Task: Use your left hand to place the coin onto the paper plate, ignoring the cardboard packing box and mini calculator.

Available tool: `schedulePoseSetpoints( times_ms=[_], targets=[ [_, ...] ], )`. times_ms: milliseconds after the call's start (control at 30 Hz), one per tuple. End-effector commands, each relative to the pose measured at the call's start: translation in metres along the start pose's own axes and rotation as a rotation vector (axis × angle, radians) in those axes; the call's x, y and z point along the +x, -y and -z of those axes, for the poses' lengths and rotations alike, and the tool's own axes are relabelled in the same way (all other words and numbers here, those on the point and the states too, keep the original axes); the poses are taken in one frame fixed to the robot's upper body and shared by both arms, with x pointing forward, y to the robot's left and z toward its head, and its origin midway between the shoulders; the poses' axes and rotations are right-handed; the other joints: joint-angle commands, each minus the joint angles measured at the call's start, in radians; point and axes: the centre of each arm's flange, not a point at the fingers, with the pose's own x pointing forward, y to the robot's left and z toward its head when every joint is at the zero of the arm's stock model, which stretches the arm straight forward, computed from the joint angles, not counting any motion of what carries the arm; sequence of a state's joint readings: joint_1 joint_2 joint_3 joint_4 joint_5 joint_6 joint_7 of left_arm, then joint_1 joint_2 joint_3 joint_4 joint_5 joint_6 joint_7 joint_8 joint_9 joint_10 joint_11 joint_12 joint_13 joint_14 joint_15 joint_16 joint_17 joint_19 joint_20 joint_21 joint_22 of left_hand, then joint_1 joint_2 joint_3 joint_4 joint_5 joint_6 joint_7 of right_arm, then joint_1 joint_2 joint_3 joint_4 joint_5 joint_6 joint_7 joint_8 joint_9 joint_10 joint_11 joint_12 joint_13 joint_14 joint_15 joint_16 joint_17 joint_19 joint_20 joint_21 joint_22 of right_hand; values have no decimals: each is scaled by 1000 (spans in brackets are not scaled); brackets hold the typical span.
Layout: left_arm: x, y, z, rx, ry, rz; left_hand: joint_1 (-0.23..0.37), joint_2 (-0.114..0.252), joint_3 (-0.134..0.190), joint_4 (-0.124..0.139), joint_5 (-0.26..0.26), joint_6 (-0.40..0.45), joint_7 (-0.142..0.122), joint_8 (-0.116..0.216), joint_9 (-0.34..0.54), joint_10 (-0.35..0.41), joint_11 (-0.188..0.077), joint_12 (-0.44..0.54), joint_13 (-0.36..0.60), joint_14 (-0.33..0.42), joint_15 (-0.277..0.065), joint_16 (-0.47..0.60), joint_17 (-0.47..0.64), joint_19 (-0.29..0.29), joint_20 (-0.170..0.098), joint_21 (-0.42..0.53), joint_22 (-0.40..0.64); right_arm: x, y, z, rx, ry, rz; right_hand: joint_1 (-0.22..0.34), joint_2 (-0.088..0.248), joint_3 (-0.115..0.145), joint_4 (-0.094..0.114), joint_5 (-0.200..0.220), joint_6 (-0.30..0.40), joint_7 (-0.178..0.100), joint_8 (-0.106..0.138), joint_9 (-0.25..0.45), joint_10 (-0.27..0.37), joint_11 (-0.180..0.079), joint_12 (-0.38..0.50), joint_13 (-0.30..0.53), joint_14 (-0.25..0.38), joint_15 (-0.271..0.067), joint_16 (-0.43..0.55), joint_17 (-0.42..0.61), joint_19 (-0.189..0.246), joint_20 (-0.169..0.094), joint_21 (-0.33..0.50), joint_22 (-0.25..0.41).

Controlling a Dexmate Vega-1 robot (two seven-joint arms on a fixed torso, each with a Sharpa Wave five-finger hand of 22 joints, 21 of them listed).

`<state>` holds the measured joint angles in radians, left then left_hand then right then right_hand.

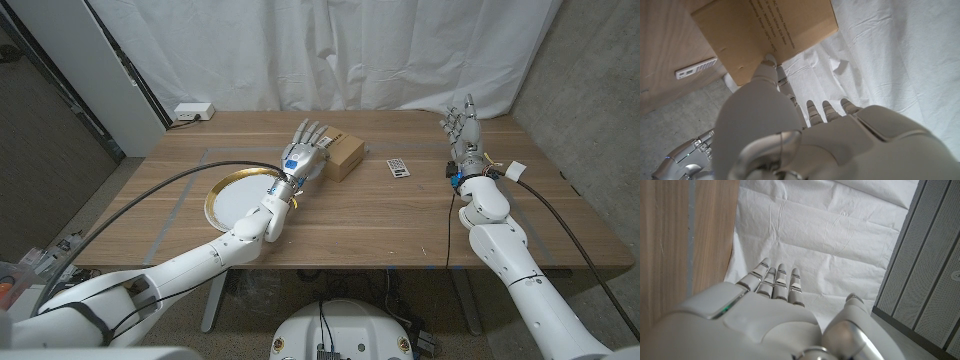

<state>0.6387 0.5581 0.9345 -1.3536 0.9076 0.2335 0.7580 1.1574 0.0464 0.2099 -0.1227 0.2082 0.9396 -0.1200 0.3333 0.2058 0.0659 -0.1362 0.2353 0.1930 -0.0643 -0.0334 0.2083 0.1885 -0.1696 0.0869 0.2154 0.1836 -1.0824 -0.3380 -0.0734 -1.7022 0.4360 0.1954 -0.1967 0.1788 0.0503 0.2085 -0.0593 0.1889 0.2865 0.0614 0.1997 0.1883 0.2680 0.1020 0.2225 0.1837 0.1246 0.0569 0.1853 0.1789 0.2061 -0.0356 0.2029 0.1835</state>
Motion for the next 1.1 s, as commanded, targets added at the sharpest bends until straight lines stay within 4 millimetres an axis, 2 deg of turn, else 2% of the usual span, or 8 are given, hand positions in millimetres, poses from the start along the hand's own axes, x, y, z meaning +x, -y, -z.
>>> schedulePoseSetpoints(
  times_ms=[33, 700, 1000, 1100],
  targets=[
    [2, 2, 1, -15, -1, -15, 14, 3, 4, -5, -4, 56, 23, 13, 7, 8, -3, 4, 4, 7, -33, 5, 4, -60, 6, 5, 3, 0, -4, -3, -2, 5, -7, -7, -2, -3, 2, 2, 10, -5, 0, 3, 9, 5, 6, 5, 7, 1, 1, 4, 8, 4, 1, 2],
    [3, -2, -1, -54, -26, -49, 18, -4, -2, -6, -6, 136, 35, 65, 26, 54, -10, 10, 4, 51, -41, 12, 8, -45, 7, 7, 3, 4, -9, -9, -4, 9, -25, -8, -3, -5, 1, 3, 11, -5, 0, 3, 9, 5, 5, 5, 8, 4, 1, 4, 8, 5, 1, 2],
    [3, -3, -2, -73, -34, -71, 20, -8, -4, -6, -6, 157, 30, 82, 32, 74, -12, 14, 5, 65, -45, 16, 12, -38, 7, 8, 3, 3, -11, -14, -9, 17, -25, -8, -2, -5, 1, 3, 11, -5, 0, 3, 10, 6, 5, 5, 7, 3, 1, 4, 8, 5, 1, 2],
    [4, -4, -2, -82, -37, -80, 18, -9, -6, -4, -6, 178, 38, 96, 35, 84, -12, 16, 5, 72, -49, 18, 14, -34, 10, 8, 3, 2, -12, -16, -12, 18, -26, -8, -2, -5, 1, 3, 11, -5, 0, 3, 9, 5, 5, 5, 7, 2, 1, 4, 8, 5, 0, 2]
  ],
)
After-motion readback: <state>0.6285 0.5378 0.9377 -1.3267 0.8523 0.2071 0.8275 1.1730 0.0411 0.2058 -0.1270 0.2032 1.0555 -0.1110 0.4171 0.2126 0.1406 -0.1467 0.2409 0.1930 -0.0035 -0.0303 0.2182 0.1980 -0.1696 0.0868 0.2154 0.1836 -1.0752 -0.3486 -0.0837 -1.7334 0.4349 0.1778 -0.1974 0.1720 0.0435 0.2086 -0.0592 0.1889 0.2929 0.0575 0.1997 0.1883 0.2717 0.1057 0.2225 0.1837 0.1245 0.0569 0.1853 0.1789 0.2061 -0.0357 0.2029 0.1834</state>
